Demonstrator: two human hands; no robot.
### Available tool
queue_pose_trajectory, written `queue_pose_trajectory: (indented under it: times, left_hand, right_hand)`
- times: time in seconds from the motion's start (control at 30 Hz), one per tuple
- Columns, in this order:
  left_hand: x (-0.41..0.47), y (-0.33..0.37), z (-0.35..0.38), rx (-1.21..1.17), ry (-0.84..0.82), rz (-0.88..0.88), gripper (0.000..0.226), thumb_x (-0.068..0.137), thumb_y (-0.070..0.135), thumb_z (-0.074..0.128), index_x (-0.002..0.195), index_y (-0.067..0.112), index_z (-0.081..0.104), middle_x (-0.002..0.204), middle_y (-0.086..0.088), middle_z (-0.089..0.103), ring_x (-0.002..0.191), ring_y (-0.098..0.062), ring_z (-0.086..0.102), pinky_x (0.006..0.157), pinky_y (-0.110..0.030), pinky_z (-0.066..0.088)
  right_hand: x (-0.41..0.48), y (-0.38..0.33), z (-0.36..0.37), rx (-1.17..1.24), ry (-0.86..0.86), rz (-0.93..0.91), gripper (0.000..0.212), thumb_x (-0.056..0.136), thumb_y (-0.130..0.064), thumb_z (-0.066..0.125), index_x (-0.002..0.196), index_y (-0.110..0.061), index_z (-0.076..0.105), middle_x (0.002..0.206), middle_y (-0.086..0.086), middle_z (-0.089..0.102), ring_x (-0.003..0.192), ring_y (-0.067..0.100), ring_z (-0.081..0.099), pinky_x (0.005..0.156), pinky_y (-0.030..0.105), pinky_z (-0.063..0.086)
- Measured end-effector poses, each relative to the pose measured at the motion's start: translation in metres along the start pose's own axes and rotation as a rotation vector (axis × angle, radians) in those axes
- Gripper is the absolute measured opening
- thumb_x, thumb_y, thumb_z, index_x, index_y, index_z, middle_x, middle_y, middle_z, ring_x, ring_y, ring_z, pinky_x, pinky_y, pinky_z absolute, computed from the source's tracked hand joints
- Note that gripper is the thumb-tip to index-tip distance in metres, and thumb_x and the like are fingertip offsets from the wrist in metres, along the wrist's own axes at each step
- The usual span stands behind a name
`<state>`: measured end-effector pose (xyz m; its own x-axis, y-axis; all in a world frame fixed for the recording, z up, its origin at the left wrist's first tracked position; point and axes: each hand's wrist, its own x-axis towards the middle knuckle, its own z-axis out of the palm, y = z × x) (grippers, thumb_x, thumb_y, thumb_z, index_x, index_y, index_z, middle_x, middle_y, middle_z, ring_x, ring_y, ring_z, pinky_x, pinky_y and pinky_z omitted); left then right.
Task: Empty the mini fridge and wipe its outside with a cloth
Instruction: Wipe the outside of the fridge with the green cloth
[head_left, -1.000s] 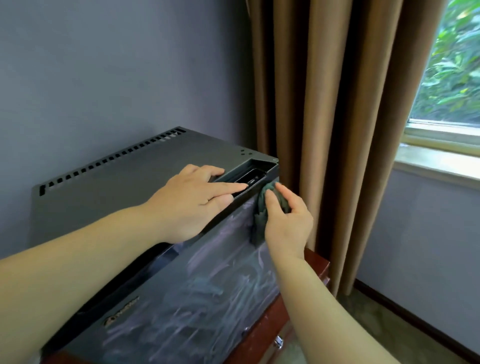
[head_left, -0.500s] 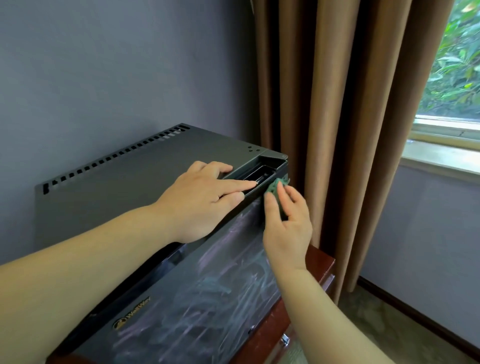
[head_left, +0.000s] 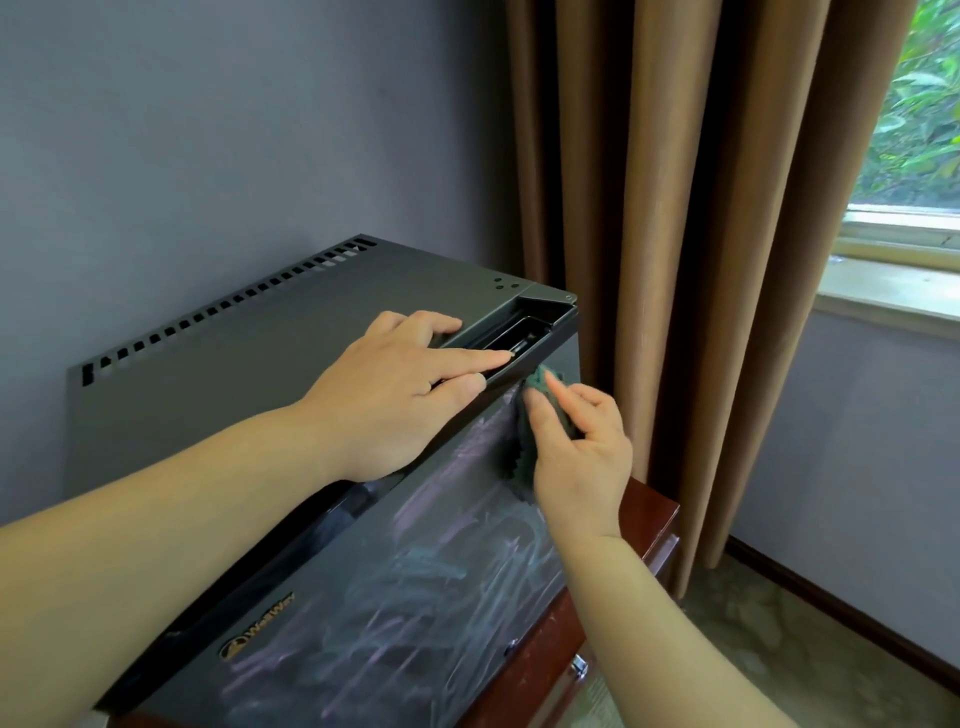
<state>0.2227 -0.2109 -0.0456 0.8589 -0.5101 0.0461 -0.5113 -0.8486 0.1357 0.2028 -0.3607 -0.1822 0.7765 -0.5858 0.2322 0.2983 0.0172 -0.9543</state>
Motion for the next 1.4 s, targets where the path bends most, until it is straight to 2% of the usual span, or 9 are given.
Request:
queue_pose_trajectory:
  times: [0.23,0.37,0.57,0.73,0.87,1.03,1.13,1.23,1.4]
  left_hand:
    - [0.000,0.000,0.000,0.005,0.005,0.001,0.039,0.101,0.053,0.030,0.135,0.068,0.040,0.153,0.022,0.029,0.140,-0.005,0.016,0.108,-0.033,0.028]
    - [0.000,0.001,0.000,0.010,-0.003,0.000,0.039,0.101,0.053,0.029,0.136,0.067,0.041,0.154,0.021,0.028,0.140,-0.005,0.015,0.103,-0.030,0.025]
    - [0.000,0.000,0.001,0.000,0.002,-0.005,0.039,0.101,0.053,0.030,0.136,0.068,0.040,0.153,0.022,0.028,0.141,-0.004,0.015,0.107,-0.032,0.027]
    - [-0.001,0.001,0.001,-0.005,0.007,0.000,0.038,0.103,0.052,0.032,0.136,0.067,0.041,0.154,0.022,0.028,0.141,-0.005,0.016,0.105,-0.030,0.026]
    - [0.000,0.000,0.000,0.000,0.003,0.003,0.038,0.102,0.052,0.031,0.136,0.067,0.040,0.154,0.021,0.028,0.142,-0.005,0.014,0.108,-0.032,0.027]
    - [0.000,0.000,0.001,0.002,0.001,0.001,0.038,0.102,0.052,0.031,0.137,0.067,0.040,0.154,0.022,0.028,0.141,-0.005,0.014,0.104,-0.031,0.026]
    - [0.000,-0.001,0.001,-0.006,0.007,0.000,0.038,0.102,0.053,0.031,0.136,0.068,0.040,0.153,0.022,0.028,0.141,-0.004,0.014,0.106,-0.031,0.026]
    - [0.001,-0.001,0.001,-0.007,0.008,0.001,0.038,0.101,0.052,0.031,0.135,0.068,0.040,0.153,0.022,0.028,0.140,-0.004,0.015,0.105,-0.031,0.026]
    - [0.000,0.000,0.001,-0.020,-0.001,-0.008,0.037,0.102,0.051,0.033,0.135,0.067,0.042,0.153,0.023,0.028,0.141,-0.003,0.014,0.101,-0.031,0.026]
  right_hand:
    - [-0.023,0.002,0.008,0.026,-0.025,-0.052,0.026,0.087,-0.020,0.077,0.108,-0.034,0.072,0.102,-0.007,0.063,0.100,0.007,0.062,0.089,0.013,0.047]
    - [-0.006,-0.002,0.004,0.095,0.009,0.014,0.024,0.088,-0.020,0.077,0.105,-0.037,0.074,0.103,-0.014,0.071,0.102,0.001,0.065,0.095,0.023,0.052]
    - [-0.033,0.002,0.008,0.002,-0.055,-0.119,0.029,0.085,-0.017,0.079,0.108,-0.032,0.072,0.104,-0.012,0.069,0.103,0.006,0.065,0.090,0.012,0.048]
    - [-0.013,-0.008,0.005,0.089,0.008,-0.029,0.025,0.088,-0.020,0.076,0.105,-0.038,0.072,0.103,-0.019,0.072,0.105,0.000,0.065,0.094,0.023,0.053]
    - [-0.032,-0.009,0.008,0.085,-0.056,-0.008,0.033,0.085,-0.020,0.079,0.109,-0.039,0.068,0.106,-0.021,0.070,0.106,-0.002,0.064,0.089,0.014,0.052]
    - [-0.010,-0.009,0.005,0.081,0.009,-0.026,0.023,0.088,-0.021,0.077,0.105,-0.036,0.073,0.105,-0.016,0.072,0.104,0.002,0.066,0.094,0.029,0.056]
    - [-0.028,-0.004,0.009,0.012,-0.019,-0.141,0.024,0.084,-0.016,0.079,0.105,-0.027,0.076,0.104,-0.014,0.071,0.103,0.004,0.066,0.093,0.019,0.052]
    - [-0.032,0.001,0.006,-0.028,-0.067,-0.201,0.028,0.082,-0.013,0.081,0.103,-0.030,0.074,0.102,-0.017,0.070,0.100,0.001,0.066,0.088,0.012,0.049]
    - [0.020,-0.002,-0.005,0.002,0.047,-0.008,0.020,0.090,-0.024,0.074,0.110,-0.025,0.076,0.105,-0.017,0.070,0.101,-0.006,0.063,0.093,0.023,0.054]
